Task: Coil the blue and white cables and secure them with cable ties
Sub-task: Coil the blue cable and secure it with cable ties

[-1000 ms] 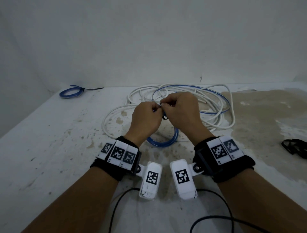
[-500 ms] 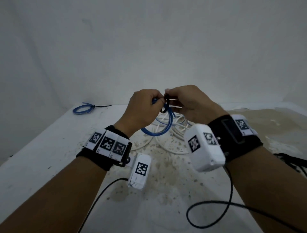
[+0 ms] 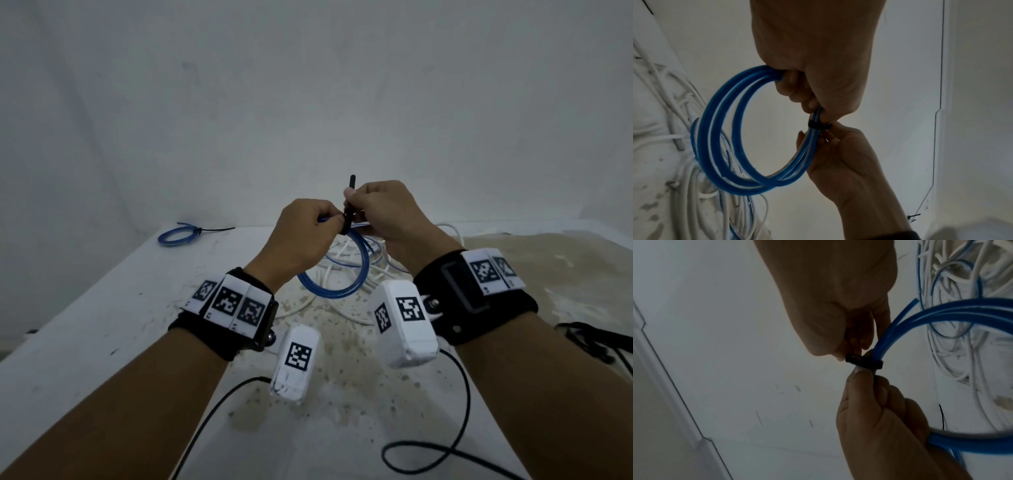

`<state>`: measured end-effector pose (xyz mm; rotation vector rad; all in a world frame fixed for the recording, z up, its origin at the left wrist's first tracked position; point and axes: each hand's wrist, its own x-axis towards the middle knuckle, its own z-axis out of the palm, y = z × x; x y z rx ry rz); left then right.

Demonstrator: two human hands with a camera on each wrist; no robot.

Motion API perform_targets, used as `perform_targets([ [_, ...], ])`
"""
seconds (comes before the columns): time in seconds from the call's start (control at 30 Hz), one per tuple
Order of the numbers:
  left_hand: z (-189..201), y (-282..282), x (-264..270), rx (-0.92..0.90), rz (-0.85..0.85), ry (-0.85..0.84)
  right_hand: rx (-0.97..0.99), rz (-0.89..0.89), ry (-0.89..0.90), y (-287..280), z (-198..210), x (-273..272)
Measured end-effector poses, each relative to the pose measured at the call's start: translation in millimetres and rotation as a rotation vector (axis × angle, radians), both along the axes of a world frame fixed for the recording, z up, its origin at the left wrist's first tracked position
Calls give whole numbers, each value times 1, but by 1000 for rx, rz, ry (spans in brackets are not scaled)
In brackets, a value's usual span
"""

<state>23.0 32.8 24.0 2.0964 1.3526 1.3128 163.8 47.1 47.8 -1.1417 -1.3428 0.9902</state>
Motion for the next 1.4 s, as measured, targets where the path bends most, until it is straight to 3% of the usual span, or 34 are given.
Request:
perform_targets([
  [0.13,-7,-4,3,-25,1,31,-39,-22,7,0,-5,0],
  [0.33,-14,-7,3,-180,-43,-193,192,-207,-285,1,-14,-4],
  [0.57,-9,-17,9,-52,-190,-143,191,-227,-451,2,-4,3],
  [0.63,-10,-14,10,-31,-205,-117,102,-202,-352,4,-4,5],
  [0.77,-13,-8,11,-6,-143,-67,-170,-120,65,4,-14,2],
  [0.83,-15,-6,10,-11,-90,-72,-209,-74,143,3,-18,2],
  [1.03,-19,-4,1,-116,-25,-163,-71,112,-4,1,-24,10],
  [1.27,-3,-4,-10,-275,-176,71,88,-2,-155,7,-30,4],
  [1.4,5,-3,-10,-381,-207,20,126,-25,-172,10,-30,3],
])
